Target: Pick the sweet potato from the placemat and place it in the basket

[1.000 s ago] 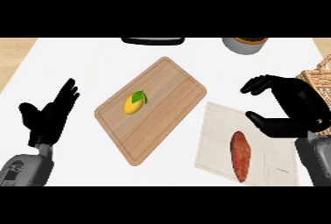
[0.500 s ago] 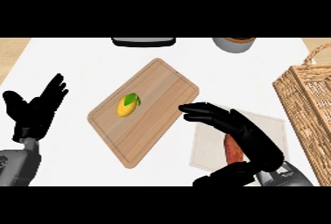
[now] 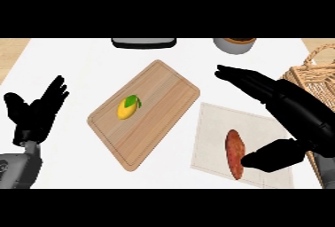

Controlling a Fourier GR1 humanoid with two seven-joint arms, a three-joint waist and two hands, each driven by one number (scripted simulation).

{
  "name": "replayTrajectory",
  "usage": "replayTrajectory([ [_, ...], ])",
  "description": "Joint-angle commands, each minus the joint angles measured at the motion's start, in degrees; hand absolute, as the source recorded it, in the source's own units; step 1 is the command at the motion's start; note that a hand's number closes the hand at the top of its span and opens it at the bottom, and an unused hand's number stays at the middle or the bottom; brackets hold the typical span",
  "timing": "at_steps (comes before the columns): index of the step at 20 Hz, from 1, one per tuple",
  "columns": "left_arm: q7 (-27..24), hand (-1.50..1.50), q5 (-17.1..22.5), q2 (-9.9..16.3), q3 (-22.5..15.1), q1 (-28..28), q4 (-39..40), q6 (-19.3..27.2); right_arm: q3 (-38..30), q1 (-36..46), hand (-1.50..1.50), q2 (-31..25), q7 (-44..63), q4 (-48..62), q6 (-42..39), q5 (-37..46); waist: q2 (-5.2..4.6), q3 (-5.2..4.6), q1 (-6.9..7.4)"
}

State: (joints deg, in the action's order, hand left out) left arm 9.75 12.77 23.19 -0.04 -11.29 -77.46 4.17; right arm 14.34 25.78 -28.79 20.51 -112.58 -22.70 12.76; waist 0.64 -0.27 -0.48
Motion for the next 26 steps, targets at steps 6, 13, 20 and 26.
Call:
replayTrajectory([
  [6, -1.0, 0.0, -1.2, -0.7, -0.2, 0.4, 0.4, -0.3, -9.1, 12.6, -1.5, -12.6, 16.5, 6.9, -22.2, -17.5, -0.49, 0.12, 0.37],
  [13, 3.3, 0.0, 0.2, 0.1, 1.9, -0.3, -1.5, -1.6, -15.2, 11.2, -1.5, -16.8, 16.0, 12.5, -30.9, -29.7, -0.63, 0.27, 0.56],
  [20, 0.3, 0.0, -1.1, -1.4, 2.3, 1.1, 0.1, -3.1, -24.3, -1.3, -1.5, -14.8, 10.6, 5.8, -28.9, -32.4, -0.59, 0.31, 0.2],
  [26, 0.5, 0.0, -3.5, -3.5, 2.3, -2.5, 0.7, -0.7, -28.1, -11.8, -1.5, -7.5, 1.3, 2.3, -31.6, -23.0, -0.69, 0.34, 0.13],
])
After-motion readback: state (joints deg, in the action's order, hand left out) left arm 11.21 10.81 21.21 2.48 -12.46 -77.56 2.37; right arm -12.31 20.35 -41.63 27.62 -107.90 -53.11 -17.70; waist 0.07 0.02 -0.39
